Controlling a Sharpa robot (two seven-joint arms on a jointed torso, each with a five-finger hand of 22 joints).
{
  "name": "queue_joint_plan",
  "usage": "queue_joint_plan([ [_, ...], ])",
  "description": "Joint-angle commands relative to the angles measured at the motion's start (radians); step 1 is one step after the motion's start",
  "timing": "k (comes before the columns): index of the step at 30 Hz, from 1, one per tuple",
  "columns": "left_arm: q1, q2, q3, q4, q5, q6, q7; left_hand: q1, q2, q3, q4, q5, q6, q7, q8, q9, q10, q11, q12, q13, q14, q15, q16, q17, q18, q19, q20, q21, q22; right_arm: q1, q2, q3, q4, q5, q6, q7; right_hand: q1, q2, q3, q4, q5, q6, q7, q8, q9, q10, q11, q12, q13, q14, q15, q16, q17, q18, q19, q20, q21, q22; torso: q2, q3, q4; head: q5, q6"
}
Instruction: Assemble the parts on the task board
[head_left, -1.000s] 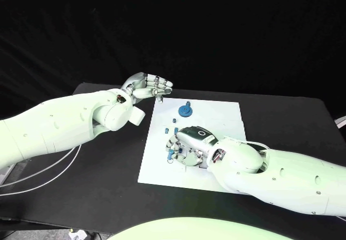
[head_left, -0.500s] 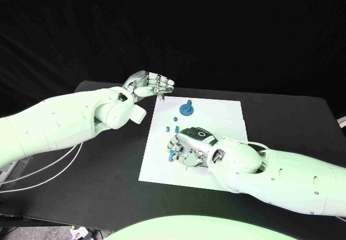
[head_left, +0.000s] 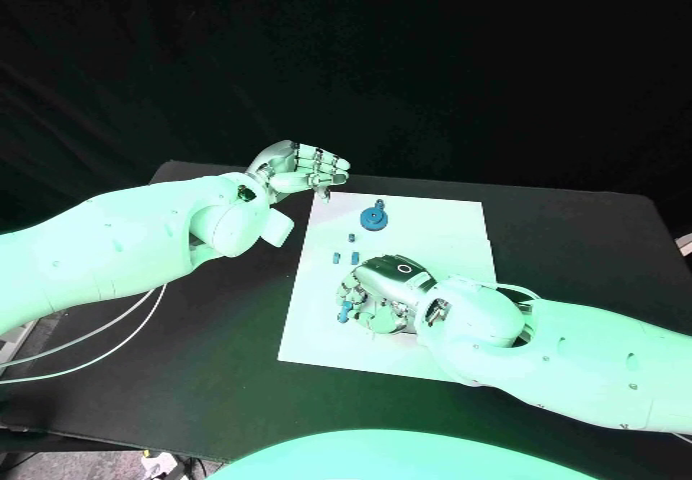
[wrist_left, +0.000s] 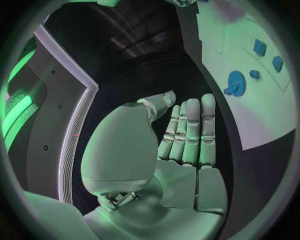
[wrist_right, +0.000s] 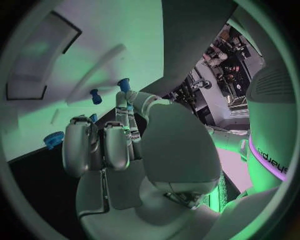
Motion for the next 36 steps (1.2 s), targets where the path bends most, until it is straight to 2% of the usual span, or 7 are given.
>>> queue_joint_plan([
  [1, 0.001, 0.001, 0.001, 0.002, 0.000, 0.003, 0.001, -0.003, 0.012, -0.012, -0.005, 0.022, 0.006, 0.009, -0.001, -0.002, -0.022, 0.003, 0.017, -0.005, -0.011, 0.002, -0.010, -0.014, 0.006, -0.005, 0.000, -0.008, -0.013, -0.001, 0.002, 0.000, -0.001, -0.014, 0.002, -0.008, -0.039, 0.034, 0.073, -0.023, 0.015, 0.023, 0.002, 0.093, 0.071, 0.046, -0.014, -0.014, 0.009, 0.038, -0.001, 0.013, 0.010, -0.020, 0.025, -0.015, 0.010, 0.105, 0.000, -0.0009, -0.0003, 0.000, 0.001],
  [14, 0.001, 0.000, 0.001, 0.003, -0.001, 0.004, -0.001, -0.003, 0.012, -0.012, -0.005, 0.022, 0.006, 0.009, -0.001, -0.002, -0.022, 0.003, 0.017, -0.005, -0.011, 0.002, -0.010, -0.014, 0.006, -0.005, 0.000, -0.008, -0.013, -0.008, 0.022, -0.007, 0.001, -0.061, 0.043, -0.027, -0.050, 0.030, 0.074, -0.032, 0.014, 0.016, 0.004, 0.096, 0.076, 0.042, -0.012, -0.019, 0.011, 0.037, 0.000, 0.011, 0.007, -0.021, 0.024, -0.014, 0.009, 0.106, 0.000, -0.0011, 0.0001, -0.002, 0.000],
  [24, 0.001, -0.001, 0.001, 0.004, -0.001, 0.004, -0.003, -0.003, 0.012, -0.012, -0.005, 0.022, 0.006, 0.009, -0.001, -0.002, -0.022, 0.003, 0.017, -0.005, -0.011, 0.002, -0.010, -0.014, 0.006, -0.005, 0.000, -0.008, -0.013, -0.012, 0.025, -0.010, 0.001, -0.064, 0.044, -0.027, -0.074, 0.018, 0.066, -0.043, 0.012, 0.000, 0.008, 0.096, 0.081, 0.026, -0.008, -0.032, 0.013, 0.037, 0.004, 0.011, 0.006, -0.020, 0.022, -0.011, 0.007, 0.106, 0.000, -0.0014, -0.0003, -0.003, 0.000],
  [25, 0.001, -0.001, 0.001, 0.003, -0.001, 0.004, -0.003, -0.003, 0.012, -0.012, -0.005, 0.022, 0.006, 0.009, -0.001, -0.002, -0.022, 0.003, 0.017, -0.005, -0.011, 0.002, -0.010, -0.014, 0.006, -0.005, 0.000, -0.008, -0.013, -0.012, 0.024, -0.011, 0.001, -0.063, 0.041, -0.027, -0.089, 0.007, 0.060, -0.044, 0.012, -0.019, 0.016, 0.086, 0.077, 0.010, -0.001, -0.040, 0.013, 0.037, 0.009, 0.012, 0.007, -0.020, 0.021, -0.008, 0.006, 0.107, -0.001, -0.0015, -0.0004, -0.003, 0.001],
  [27, 0.001, -0.001, 0.001, 0.003, -0.002, 0.004, -0.003, -0.003, 0.012, -0.012, -0.005, 0.022, 0.006, 0.009, -0.001, -0.002, -0.022, 0.003, 0.017, -0.005, -0.011, 0.002, -0.010, -0.014, 0.006, -0.005, 0.000, -0.008, -0.013, -0.012, 0.023, -0.011, 0.001, -0.061, 0.034, -0.026, -0.103, -0.004, 0.049, -0.044, 0.010, -0.036, 0.021, 0.075, 0.072, 0.004, 0.003, -0.040, 0.016, 0.037, 0.013, 0.013, 0.008, -0.020, 0.020, -0.005, 0.004, 0.106, -0.001, -0.0009, -0.0005, -0.004, 0.002],
  [29, 0.001, -0.001, 0.001, 0.003, -0.002, 0.004, -0.003, -0.004, 0.012, -0.013, -0.004, 0.022, 0.006, 0.009, 0.000, -0.002, -0.024, 0.003, 0.019, -0.005, -0.012, 0.002, -0.010, -0.015, 0.006, -0.006, 0.001, -0.008, -0.013, -0.012, 0.020, -0.011, 0.002, -0.059, 0.027, -0.027, -0.118, -0.022, 0.038, -0.045, 0.011, -0.077, 0.025, 0.047, 0.059, -0.013, 0.008, -0.042, 0.019, 0.036, 0.017, 0.013, 0.006, -0.020, 0.020, 0.000, 0.004, 0.107, -0.001, -0.0005, -0.0004, -0.004, 0.002],
  [36, 0.001, -0.002, 0.001, 0.002, -0.002, 0.005, -0.003, -0.004, 0.012, -0.013, -0.004, 0.022, 0.006, 0.009, 0.000, -0.002, -0.024, 0.003, 0.019, -0.005, -0.012, 0.002, -0.010, -0.015, 0.006, -0.006, 0.001, -0.008, -0.013, -0.012, 0.008, -0.012, 0.008, -0.058, 0.004, -0.030, -0.134, -0.052, 0.024, -0.048, 0.011, -0.161, 0.033, -0.009, 0.033, -0.044, 0.008, -0.035, 0.030, 0.036, 0.018, 0.015, 0.007, -0.018, 0.017, 0.003, -0.004, 0.104, 0.000, 0.0003, -0.0010, -0.007, 0.005],
])
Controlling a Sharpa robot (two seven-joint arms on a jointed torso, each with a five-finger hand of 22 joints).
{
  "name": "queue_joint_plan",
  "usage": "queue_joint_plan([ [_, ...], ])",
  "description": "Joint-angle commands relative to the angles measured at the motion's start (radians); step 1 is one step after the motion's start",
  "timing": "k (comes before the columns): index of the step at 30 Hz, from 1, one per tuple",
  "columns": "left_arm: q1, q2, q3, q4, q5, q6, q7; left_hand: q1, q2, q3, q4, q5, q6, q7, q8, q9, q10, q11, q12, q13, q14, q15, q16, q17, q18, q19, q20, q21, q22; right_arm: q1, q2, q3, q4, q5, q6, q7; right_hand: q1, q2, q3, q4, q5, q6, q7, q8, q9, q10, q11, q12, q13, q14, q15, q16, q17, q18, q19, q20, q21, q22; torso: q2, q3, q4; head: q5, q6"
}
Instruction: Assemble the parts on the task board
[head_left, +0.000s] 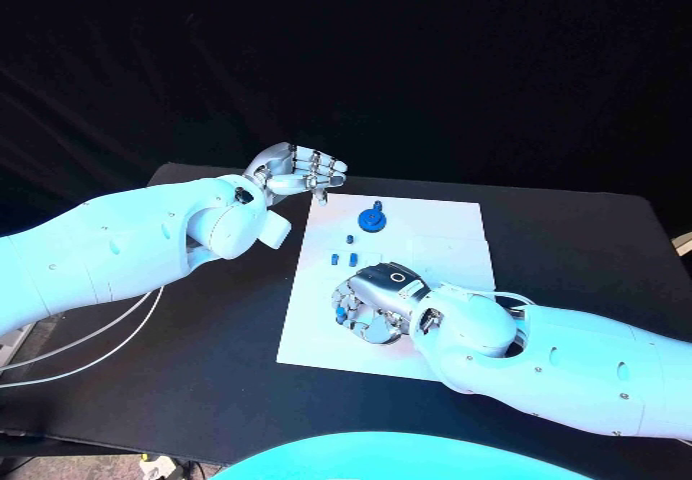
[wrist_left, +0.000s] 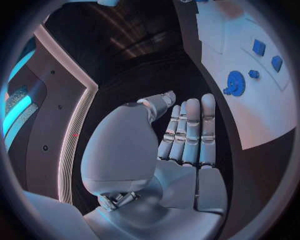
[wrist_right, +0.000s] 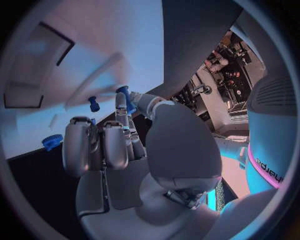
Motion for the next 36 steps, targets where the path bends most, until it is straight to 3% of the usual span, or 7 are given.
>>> queue_joint_plan([
  [1, 0.001, 0.000, 0.001, 0.002, 0.000, 0.003, 0.001, -0.004, 0.012, -0.013, -0.004, 0.022, 0.006, 0.009, 0.000, -0.002, -0.024, 0.003, 0.012, -0.005, -0.012, 0.002, -0.010, -0.010, 0.006, -0.006, 0.001, -0.008, -0.013, -0.001, -0.006, 0.000, 0.007, 0.000, -0.011, -0.001, -0.011, -0.005, -0.013, -0.013, 0.011, -0.033, 0.004, -0.023, -0.010, -0.006, -0.002, -0.007, 0.014, 0.027, 0.009, 0.016, 0.008, -0.018, 0.017, 0.002, -0.005, 0.104, 0.001, 0.0009, -0.0005, -0.002, 0.002],
  [13, 0.001, -0.003, 0.001, -0.001, 0.000, 0.005, 0.000, -0.003, 0.012, -0.013, -0.005, 0.022, 0.005, 0.009, 0.000, -0.002, -0.025, 0.003, 0.013, -0.005, -0.012, 0.002, -0.010, -0.011, 0.006, -0.006, 0.001, -0.008, -0.013, 0.009, -0.068, 0.002, 0.065, -0.004, -0.057, -0.003, 0.045, 0.013, -0.251, 0.029, 0.021, -0.155, -0.034, -0.099, -0.048, -0.045, -0.011, 0.026, 0.054, 0.029, -0.001, 0.023, 0.015, -0.018, 0.020, -0.002, -0.008, 0.110, -0.001, 0.0019, -0.0026, -0.016, 0.009],
  [18, 0.000, -0.006, 0.000, -0.001, 0.000, 0.007, 0.000, -0.003, 0.012, -0.013, -0.005, 0.022, 0.005, 0.009, 0.000, -0.002, -0.026, 0.003, 0.014, -0.005, -0.013, 0.002, -0.010, -0.011, 0.006, -0.007, 0.001, -0.008, -0.013, 0.034, -0.150, 0.009, 0.113, 0.054, -0.122, 0.001, 0.152, 0.031, -0.411, 0.159, 0.024, -0.180, -0.036, -0.107, -0.069, -0.044, -0.018, 0.051, 0.075, 0.026, -0.003, 0.018, 0.003, -0.019, 0.024, -0.007, -0.006, 0.117, -0.002, 0.0014, -0.0021, -0.039, 0.018],
  [24, 0.000, -0.011, -0.001, -0.003, 0.002, 0.006, 0.008, -0.004, 0.011, -0.014, -0.005, 0.022, 0.004, 0.010, 0.000, -0.002, -0.028, 0.003, 0.014, -0.005, -0.014, 0.003, -0.010, -0.012, 0.006, -0.007, 0.001, -0.009, -0.013, 0.089, -0.282, 0.019, 0.136, 0.406, -0.173, 0.020, 0.169, 0.039, -0.374, 0.198, 0.019, 0.002, 0.020, -0.004, -0.035, 0.003, 0.007, 0.109, 0.110, 0.024, 0.017, 0.015, 0.000, -0.017, 0.018, 0.007, -0.027, 0.109, -0.006, -0.0005, -0.0087, -0.081, 0.028],
  [27, -0.001, -0.017, -0.002, -0.001, 0.005, 0.006, 0.015, -0.007, 0.011, -0.015, -0.003, 0.022, 0.004, 0.010, 0.000, -0.002, -0.029, 0.004, 0.015, -0.005, -0.015, 0.003, -0.010, -0.012, 0.006, -0.008, 0.001, -0.009, -0.013, 0.118, -0.359, 0.020, 0.148, 0.552, -0.151, 0.015, 0.104, 0.040, -0.389, 0.193, 0.013, 0.023, 0.003, 0.034, -0.022, 0.056, -0.007, 0.203, 0.182, 0.025, 0.006, 0.022, 0.010, -0.014, 0.016, 0.003, -0.034, 0.108, -0.009, -0.0011, -0.0140, -0.115, 0.030],
  [32, -0.005, -0.030, -0.004, 0.003, 0.018, 0.010, 0.024, -0.012, 0.011, -0.017, 0.000, 0.022, 0.003, 0.008, 0.002, -0.002, -0.034, 0.004, 0.022, -0.005, -0.037, 0.005, -0.019, -0.018, 0.005, -0.023, 0.004, -0.019, -0.016, 0.137, -0.468, 0.019, 0.171, 0.636, -0.100, -0.010, 0.029, 0.079, -0.492, 0.193, 0.014, -0.035, -0.015, 0.191, 0.071, 0.041, -0.030, 0.958, 0.928, 0.049, -0.012, 0.082, 0.110, -0.030, 0.044, -0.011, 0.042, 0.159, -0.012, -0.0012, -0.0192, -0.142, 0.036],
  [36, -0.008, -0.037, -0.006, 0.007, 0.028, 0.018, 0.030, -0.014, 0.011, -0.018, 0.001, 0.021, 0.001, 0.009, 0.003, -0.002, -0.039, 0.005, 0.026, -0.005, -0.052, 0.007, -0.031, -0.027, 0.005, -0.032, 0.005, -0.029, -0.020, 0.142, -0.530, 0.011, 0.185, 0.613, -0.065, -0.042, 0.006, 0.105, -0.521, 0.199, 0.015, -0.032, -0.024, 0.219, 0.080, 0.153, -0.032, 1.228, 1.187, 0.070, -0.013, 0.140, 0.228, -0.045, 0.067, -0.017, 0.117, 0.203, -0.015, -0.0021, -0.0200, -0.155, 0.039],
])
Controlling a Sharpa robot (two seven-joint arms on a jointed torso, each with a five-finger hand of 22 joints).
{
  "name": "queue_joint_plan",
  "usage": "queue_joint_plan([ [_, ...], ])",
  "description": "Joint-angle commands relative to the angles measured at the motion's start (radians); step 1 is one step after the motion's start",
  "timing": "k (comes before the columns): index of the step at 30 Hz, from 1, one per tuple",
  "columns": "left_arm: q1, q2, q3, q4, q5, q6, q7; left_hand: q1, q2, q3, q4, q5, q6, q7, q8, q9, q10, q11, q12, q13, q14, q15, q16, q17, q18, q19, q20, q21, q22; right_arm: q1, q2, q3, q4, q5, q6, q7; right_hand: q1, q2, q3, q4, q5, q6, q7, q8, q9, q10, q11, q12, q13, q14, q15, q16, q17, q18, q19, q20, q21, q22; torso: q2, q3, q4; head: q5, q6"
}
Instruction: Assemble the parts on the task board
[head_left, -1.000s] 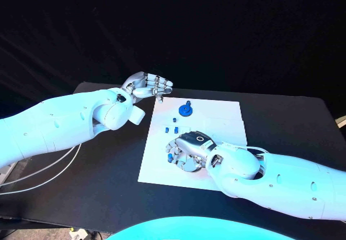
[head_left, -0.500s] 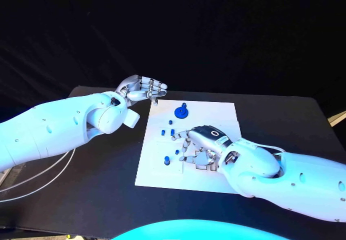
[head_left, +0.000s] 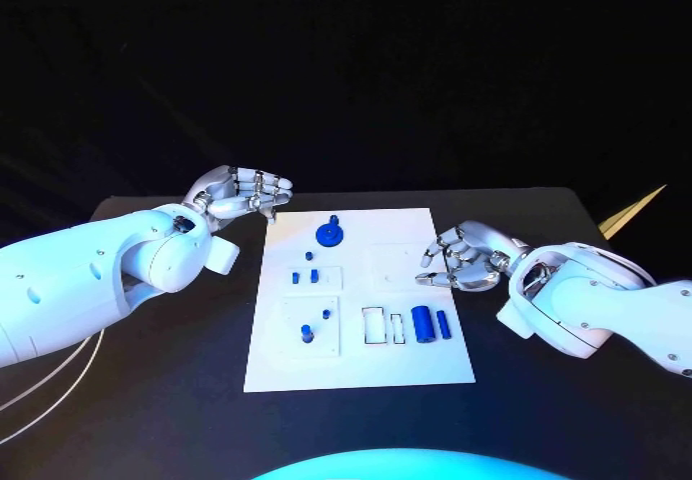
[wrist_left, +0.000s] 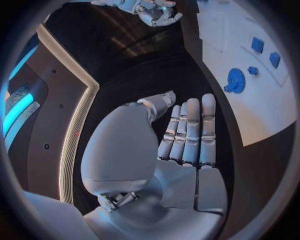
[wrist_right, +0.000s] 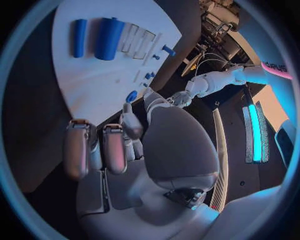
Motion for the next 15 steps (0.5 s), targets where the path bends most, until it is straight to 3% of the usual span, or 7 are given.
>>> queue_joint_plan([
  [1, -0.005, -0.004, -0.001, 0.007, 0.010, 0.010, 0.010, -0.016, 0.011, -0.019, 0.003, 0.021, 0.000, 0.009, 0.003, -0.002, -0.011, 0.003, 0.020, -0.005, -0.005, 0.002, -0.017, -0.015, 0.005, -0.025, -0.004, -0.017, -0.016, 0.001, -0.033, -0.005, 0.015, -0.029, 0.031, -0.030, -0.020, 0.019, -0.057, 0.004, 0.008, -0.001, -0.002, 0.020, 0.012, 0.085, -0.010, 0.110, 0.081, 0.085, -0.013, 0.036, 0.126, -0.023, 0.070, -0.016, 0.046, 0.208, -0.005, -0.0008, -0.0032, -0.014, 0.003],
  [6, -0.013, -0.008, -0.002, 0.012, 0.019, 0.014, 0.017, -0.020, 0.011, -0.023, 0.006, 0.020, -0.002, 0.009, 0.004, -0.002, -0.014, 0.004, 0.024, -0.005, -0.015, 0.003, -0.030, -0.024, 0.005, -0.033, -0.002, -0.029, -0.022, -0.007, -0.059, -0.014, 0.025, -0.086, 0.041, -0.075, -0.052, 0.027, -0.091, 0.007, 0.007, 0.008, -0.004, 0.023, 0.007, 0.102, -0.011, 0.152, 0.124, 0.090, -0.014, 0.053, 0.161, -0.030, 0.079, -0.016, 0.079, 0.227, -0.011, 0.0011, -0.0088, -0.022, 0.000],
  [9, -0.016, -0.007, -0.002, 0.014, 0.021, 0.014, 0.018, -0.021, 0.012, -0.023, 0.007, 0.020, -0.003, 0.009, 0.004, -0.002, -0.014, 0.004, 0.025, -0.005, -0.015, 0.003, -0.031, -0.025, 0.005, -0.033, -0.002, -0.030, -0.023, -0.025, -0.051, -0.020, 0.023, -0.104, 0.038, -0.108, -0.061, 0.027, -0.103, 0.006, 0.007, 0.012, -0.005, 0.023, 0.006, 0.106, -0.012, 0.161, 0.133, 0.092, -0.014, 0.056, 0.168, -0.032, 0.081, -0.016, 0.087, 0.231, -0.014, -0.0005, -0.0111, -0.019, -0.002],
  [15, -0.018, -0.006, -0.002, 0.017, 0.023, 0.016, 0.018, -0.022, 0.012, -0.024, 0.008, 0.020, -0.003, 0.009, 0.004, -0.002, -0.015, 0.004, 0.025, -0.005, -0.016, 0.004, -0.032, -0.026, 0.005, -0.034, -0.002, -0.032, -0.024, -0.062, -0.027, -0.024, 0.019, -0.137, 0.030, -0.154, -0.078, 0.021, -0.127, 0.007, 0.008, 0.015, -0.006, 0.022, 0.003, 0.105, -0.012, 0.160, 0.135, 0.092, -0.014, 0.057, 0.171, -0.032, 0.082, -0.016, 0.089, 0.233, -0.017, -0.0016, -0.0088, -0.017, -0.012],
])
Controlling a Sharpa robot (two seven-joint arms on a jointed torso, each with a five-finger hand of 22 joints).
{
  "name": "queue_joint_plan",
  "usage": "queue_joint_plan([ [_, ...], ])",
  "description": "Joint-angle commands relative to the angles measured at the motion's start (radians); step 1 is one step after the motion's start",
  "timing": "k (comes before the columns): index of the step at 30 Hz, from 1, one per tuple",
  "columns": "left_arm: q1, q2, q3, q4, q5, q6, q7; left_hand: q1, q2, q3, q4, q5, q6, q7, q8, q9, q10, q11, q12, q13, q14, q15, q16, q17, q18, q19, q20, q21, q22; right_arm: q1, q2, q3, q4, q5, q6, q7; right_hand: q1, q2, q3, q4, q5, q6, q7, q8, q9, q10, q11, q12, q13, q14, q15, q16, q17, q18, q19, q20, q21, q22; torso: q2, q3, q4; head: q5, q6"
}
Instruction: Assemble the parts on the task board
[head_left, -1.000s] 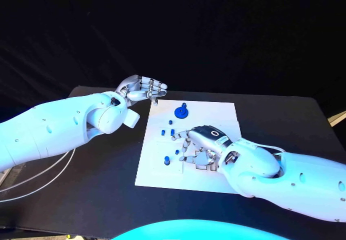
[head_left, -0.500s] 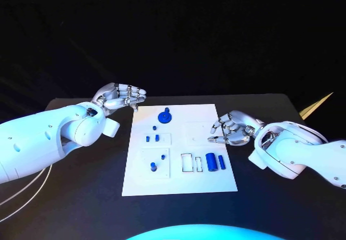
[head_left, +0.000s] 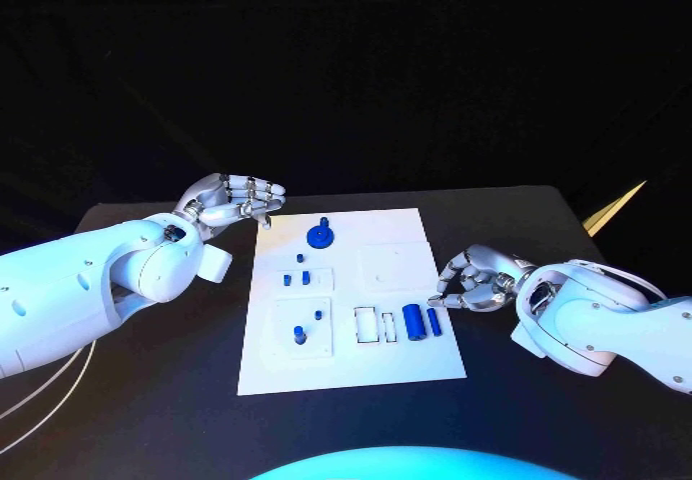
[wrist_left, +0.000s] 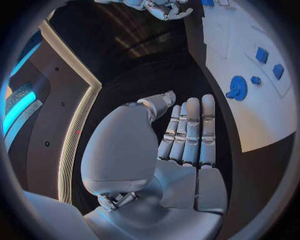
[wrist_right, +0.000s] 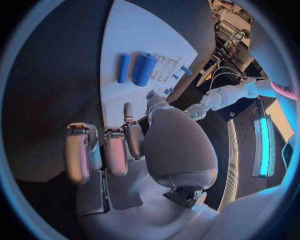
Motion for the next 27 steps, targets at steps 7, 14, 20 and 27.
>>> queue_joint_plan([
  [7, -0.002, -0.003, 0.001, 0.004, 0.003, 0.003, 0.001, -0.022, 0.012, -0.024, 0.008, 0.020, -0.003, 0.009, 0.004, -0.002, -0.015, 0.004, 0.017, -0.005, -0.010, -0.002, -0.013, -0.011, 0.005, 0.002, -0.003, -0.016, -0.011, -0.032, 0.044, -0.001, -0.007, -0.035, -0.008, -0.029, -0.045, 0.002, -0.076, 0.005, 0.007, 0.010, 0.001, 0.019, 0.002, 0.032, -0.007, 0.021, 0.116, 0.082, -0.004, 0.019, 0.176, -0.026, 0.083, -0.017, 0.034, 0.236, -0.001, -0.0021, -0.0012, 0.005, -0.007],
  [14, -0.002, -0.006, 0.001, 0.006, 0.003, 0.002, -0.002, -0.023, 0.012, -0.024, 0.009, 0.019, -0.003, 0.009, 0.004, -0.002, -0.015, 0.004, 0.018, -0.005, -0.010, -0.001, -0.014, -0.012, 0.005, 0.002, -0.002, -0.018, -0.012, -0.043, 0.072, -0.001, -0.011, -0.048, 0.001, -0.037, -0.047, 0.004, -0.082, 0.005, 0.007, 0.013, 0.000, 0.020, 0.002, 0.030, -0.007, 0.017, 0.114, 0.082, -0.005, 0.019, 0.176, -0.026, 0.083, -0.017, 0.033, 0.236, 0.000, -0.0017, -0.0014, 0.008, -0.008],
  [20, -0.002, -0.007, 0.001, 0.006, 0.003, 0.002, -0.004, -0.023, 0.012, -0.024, 0.009, 0.019, -0.003, 0.009, 0.004, -0.002, -0.015, 0.004, 0.018, -0.005, -0.010, -0.001, -0.014, -0.012, 0.005, 0.002, -0.002, -0.018, -0.012, -0.045, 0.080, -0.001, -0.017, -0.055, 0.029, -0.052, -0.055, 0.009, -0.102, 0.006, 0.007, 0.019, -0.001, 0.021, 0.001, 0.030, -0.008, 0.017, 0.116, 0.082, -0.006, 0.020, 0.177, -0.026, 0.083, -0.017, 0.034, 0.237, 0.000, -0.0021, -0.0014, 0.010, -0.011],
  [27, -0.002, -0.008, 0.001, 0.006, 0.003, 0.006, -0.007, -0.023, 0.012, -0.024, 0.009, 0.019, -0.003, 0.009, 0.004, -0.002, -0.015, 0.004, 0.018, -0.005, -0.010, -0.001, -0.014, -0.012, 0.005, 0.002, -0.002, -0.018, -0.012, -0.051, 0.097, -0.001, -0.025, -0.078, 0.045, -0.075, -0.068, 0.019, -0.135, 0.007, 0.008, 0.030, -0.005, 0.026, 0.001, 0.026, -0.011, 0.010, 0.113, 0.081, -0.008, 0.019, 0.176, -0.026, 0.082, -0.019, 0.032, 0.236, -0.001, -0.0011, -0.0014, 0.012, -0.013],
])
